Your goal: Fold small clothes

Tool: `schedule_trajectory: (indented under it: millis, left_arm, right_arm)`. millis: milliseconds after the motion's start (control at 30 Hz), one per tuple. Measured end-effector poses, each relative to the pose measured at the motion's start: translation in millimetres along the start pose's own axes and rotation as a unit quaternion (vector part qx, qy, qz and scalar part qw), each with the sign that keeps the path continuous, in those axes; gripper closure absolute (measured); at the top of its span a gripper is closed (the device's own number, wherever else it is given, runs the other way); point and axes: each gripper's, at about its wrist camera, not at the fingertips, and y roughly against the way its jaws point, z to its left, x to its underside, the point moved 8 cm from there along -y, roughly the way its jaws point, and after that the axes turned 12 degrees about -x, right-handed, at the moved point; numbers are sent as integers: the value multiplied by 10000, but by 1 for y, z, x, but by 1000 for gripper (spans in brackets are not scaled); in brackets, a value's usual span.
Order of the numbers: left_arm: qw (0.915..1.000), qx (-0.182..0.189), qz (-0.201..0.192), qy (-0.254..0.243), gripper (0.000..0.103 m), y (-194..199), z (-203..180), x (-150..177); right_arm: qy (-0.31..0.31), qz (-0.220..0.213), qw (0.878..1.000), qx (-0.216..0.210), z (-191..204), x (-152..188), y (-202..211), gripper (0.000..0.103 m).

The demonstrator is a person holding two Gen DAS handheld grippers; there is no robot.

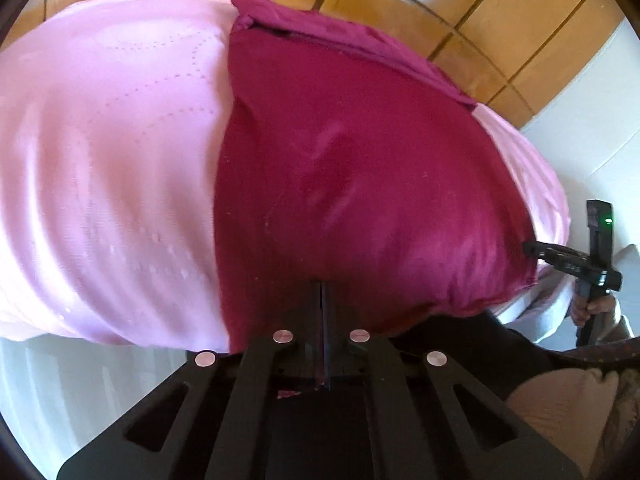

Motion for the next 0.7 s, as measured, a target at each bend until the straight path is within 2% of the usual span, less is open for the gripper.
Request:
schedule_trajectory:
  millis: [33, 100, 233, 333, 467, 700]
  left_arm:
    - [9997, 220, -57, 67, 103, 6, -3, -3]
    - [9980, 537, -212, 251, 103, 19, -4, -14]
    - [9874, 1241, -629, 748, 103, 43, -1, -49]
    - [9806, 1499, -849, 933, 103, 46, -1, -76]
    - [9748, 1616, -979, 1187, 103, 30, 5, -115]
    - [9735, 1316, -846, 1669, 103, -18, 34, -181]
  right_arm:
    - [-58, -1, 9999, -134, 2, -4, 2, 94]
    - [-199, -160, 9985, -487, 7, -13, 9, 94]
    - [-333, -607, 9921, -1045, 16, -44, 24, 94]
    - [-523, -912, 9863, -1270, 11, -69, 25, 94]
    - [-803, -1209, 9814, -1257, -4, -103, 21, 94]
    - [-1324, -1283, 9769, -1078, -37, -148, -1, 94]
